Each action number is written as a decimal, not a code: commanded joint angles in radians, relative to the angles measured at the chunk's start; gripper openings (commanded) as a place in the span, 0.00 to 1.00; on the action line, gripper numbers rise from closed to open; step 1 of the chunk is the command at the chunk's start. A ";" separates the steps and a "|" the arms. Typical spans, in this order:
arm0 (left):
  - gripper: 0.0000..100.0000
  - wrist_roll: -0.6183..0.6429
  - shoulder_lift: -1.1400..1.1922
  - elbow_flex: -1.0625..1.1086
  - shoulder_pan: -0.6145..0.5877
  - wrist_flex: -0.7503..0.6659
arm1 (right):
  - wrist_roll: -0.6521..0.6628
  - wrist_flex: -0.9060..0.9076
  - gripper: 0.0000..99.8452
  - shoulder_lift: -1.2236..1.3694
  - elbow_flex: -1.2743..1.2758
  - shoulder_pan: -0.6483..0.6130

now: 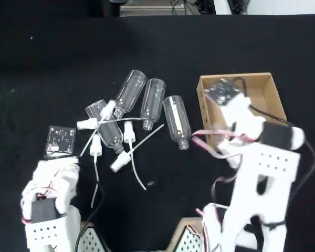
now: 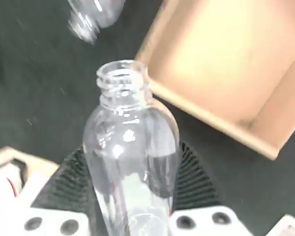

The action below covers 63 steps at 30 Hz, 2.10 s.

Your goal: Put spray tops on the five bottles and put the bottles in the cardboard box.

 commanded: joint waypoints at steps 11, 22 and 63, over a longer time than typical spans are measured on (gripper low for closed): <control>0.14 0.066 0.003 -0.165 -0.131 -0.141 | -0.473 -0.615 0.01 -0.237 0.315 -0.491; 0.15 0.072 0.118 -0.193 -0.028 -0.143 | -0.606 -0.830 0.01 -0.243 0.535 -0.555; 0.22 0.199 1.252 -0.539 0.538 -0.408 | -0.704 -0.743 0.01 -1.059 0.862 -0.453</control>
